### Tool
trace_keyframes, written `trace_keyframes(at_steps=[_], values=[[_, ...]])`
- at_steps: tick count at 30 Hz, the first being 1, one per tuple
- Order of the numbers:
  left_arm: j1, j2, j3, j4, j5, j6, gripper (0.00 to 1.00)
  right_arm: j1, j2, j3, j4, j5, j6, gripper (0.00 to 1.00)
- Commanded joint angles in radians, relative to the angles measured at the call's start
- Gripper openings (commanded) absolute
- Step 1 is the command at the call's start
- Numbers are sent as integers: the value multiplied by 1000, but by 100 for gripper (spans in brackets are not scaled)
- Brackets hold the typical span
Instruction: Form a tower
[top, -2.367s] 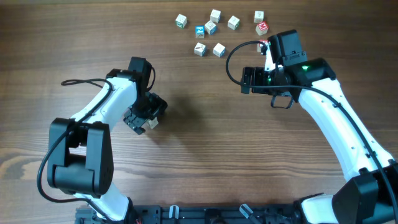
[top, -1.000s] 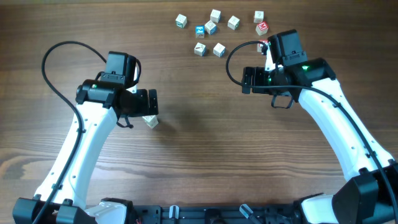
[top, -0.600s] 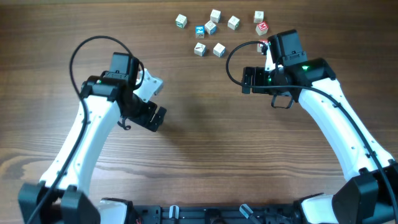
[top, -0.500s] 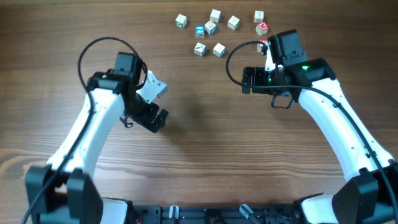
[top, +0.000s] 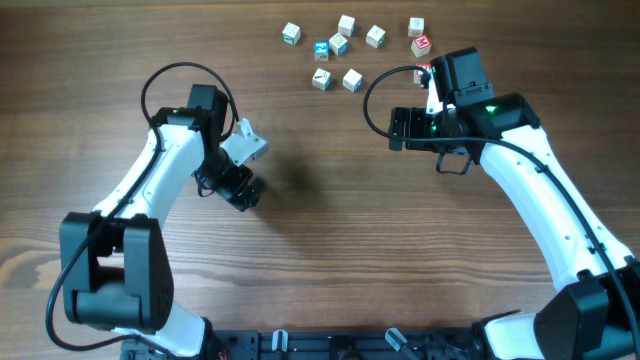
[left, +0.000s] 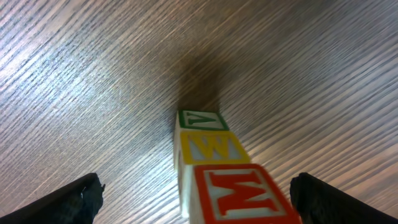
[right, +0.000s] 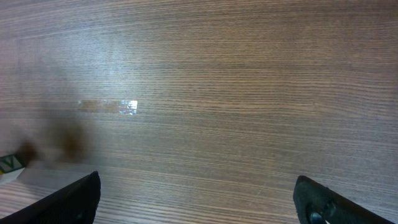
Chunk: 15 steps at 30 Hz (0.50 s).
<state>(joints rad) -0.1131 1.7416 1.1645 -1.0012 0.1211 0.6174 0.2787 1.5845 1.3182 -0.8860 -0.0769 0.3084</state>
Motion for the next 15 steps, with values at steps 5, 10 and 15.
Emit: trace_keyframes(at_steps=[5,10,15], values=[[6,42,14,3,10,61,100,3,-4,-5,2,18,-20,98],[6,48,14,11,9,96,100,3,-4,-5,2,18,-20,100],[6,111,14,11,9,108,100,3,-4,-5,2,18,-19,100]])
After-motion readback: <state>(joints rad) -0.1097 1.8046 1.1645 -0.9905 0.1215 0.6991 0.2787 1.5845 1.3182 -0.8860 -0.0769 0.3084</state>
